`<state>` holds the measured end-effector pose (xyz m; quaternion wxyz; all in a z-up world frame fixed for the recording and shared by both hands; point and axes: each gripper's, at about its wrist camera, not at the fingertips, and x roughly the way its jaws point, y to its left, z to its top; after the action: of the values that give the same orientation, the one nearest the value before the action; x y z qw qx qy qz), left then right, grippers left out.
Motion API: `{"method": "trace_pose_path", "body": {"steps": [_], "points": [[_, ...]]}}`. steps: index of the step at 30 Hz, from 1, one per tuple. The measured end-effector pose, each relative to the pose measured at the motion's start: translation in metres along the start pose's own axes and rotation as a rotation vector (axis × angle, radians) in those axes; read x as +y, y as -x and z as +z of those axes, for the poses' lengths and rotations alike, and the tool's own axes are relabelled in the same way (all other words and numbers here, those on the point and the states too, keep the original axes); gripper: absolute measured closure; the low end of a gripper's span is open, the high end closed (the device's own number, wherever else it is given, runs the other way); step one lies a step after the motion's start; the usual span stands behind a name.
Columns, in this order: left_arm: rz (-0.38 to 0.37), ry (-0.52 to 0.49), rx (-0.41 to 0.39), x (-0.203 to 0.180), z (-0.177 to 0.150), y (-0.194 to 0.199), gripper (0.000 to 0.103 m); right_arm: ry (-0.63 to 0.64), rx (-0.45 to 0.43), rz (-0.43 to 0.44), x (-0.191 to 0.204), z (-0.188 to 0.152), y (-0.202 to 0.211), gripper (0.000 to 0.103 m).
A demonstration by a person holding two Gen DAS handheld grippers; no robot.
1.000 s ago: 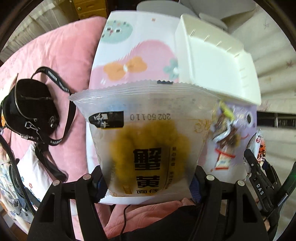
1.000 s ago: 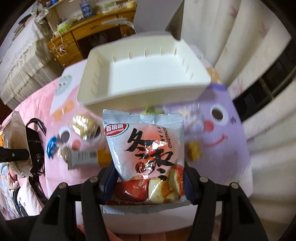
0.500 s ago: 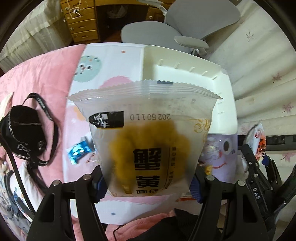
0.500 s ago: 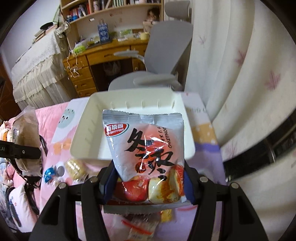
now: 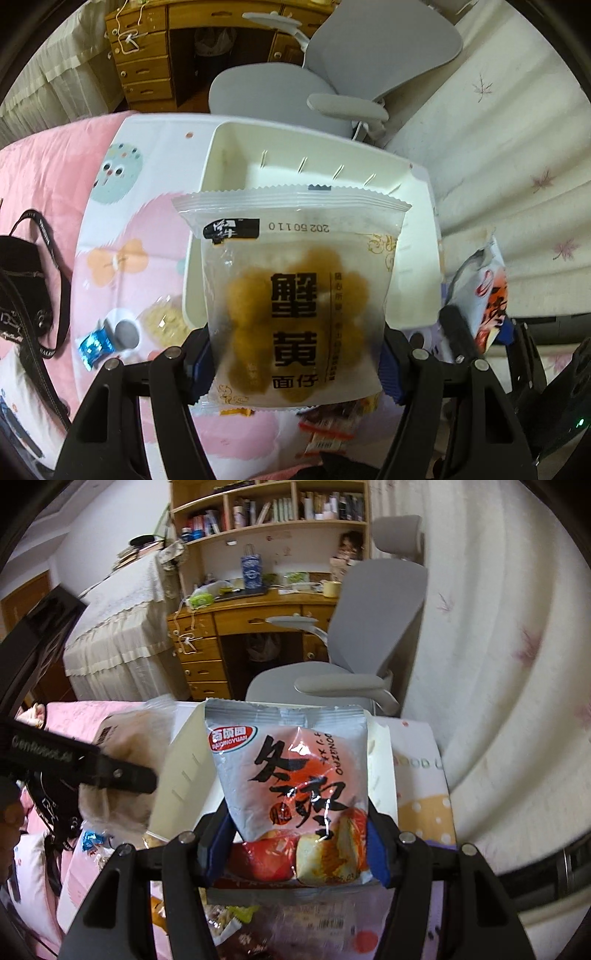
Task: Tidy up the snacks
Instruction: 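Lower both bags into the white tray and open both tools, then withdraw both tools from the tray toward the remaining snacks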
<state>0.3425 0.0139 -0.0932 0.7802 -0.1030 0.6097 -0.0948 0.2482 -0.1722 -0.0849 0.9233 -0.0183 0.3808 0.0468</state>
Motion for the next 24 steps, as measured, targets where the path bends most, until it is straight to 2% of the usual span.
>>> {"method": "trace_pose_path", "body": {"steps": [4,8,13,15,24], "points": [[-0.009,-0.025,-0.046,-0.012,0.004,-0.001,0.022,0.021,-0.011,0.032,-0.001,0.003,-0.009,0.04],[-0.01,-0.043,-0.08,-0.018,0.004,0.004,0.021,0.041,0.031,0.06,-0.001,0.0,-0.019,0.033],[0.026,-0.043,-0.083,-0.015,0.002,0.007,0.021,0.006,0.052,0.082,-0.006,-0.003,-0.024,0.03],[0.023,-0.038,-0.089,-0.012,-0.001,0.01,0.021,-0.002,0.054,0.081,-0.006,-0.002,-0.025,0.024],[0.031,-0.045,-0.134,0.014,-0.021,0.037,0.021,-0.056,0.091,0.092,0.0,-0.007,-0.02,0.024]]}}
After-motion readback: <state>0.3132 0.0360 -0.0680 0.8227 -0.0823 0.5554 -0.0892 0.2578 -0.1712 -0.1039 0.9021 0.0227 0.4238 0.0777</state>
